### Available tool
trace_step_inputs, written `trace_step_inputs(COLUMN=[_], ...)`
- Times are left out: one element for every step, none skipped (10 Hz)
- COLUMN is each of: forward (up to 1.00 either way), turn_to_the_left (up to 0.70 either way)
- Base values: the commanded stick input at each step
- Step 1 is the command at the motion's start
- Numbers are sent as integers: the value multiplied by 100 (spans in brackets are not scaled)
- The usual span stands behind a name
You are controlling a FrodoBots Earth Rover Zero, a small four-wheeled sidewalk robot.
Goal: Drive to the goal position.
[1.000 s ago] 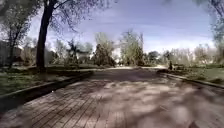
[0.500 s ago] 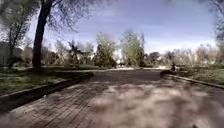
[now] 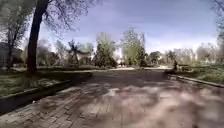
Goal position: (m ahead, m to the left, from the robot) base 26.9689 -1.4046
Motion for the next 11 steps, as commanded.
trace_step_inputs(forward=[70, 70, 70, 70, 70, 70, 70, 70, 70, 70, 70], turn_to_the_left=[0, 0, 0, 0, 0, 0, 0, 0, 0, 0, 0])
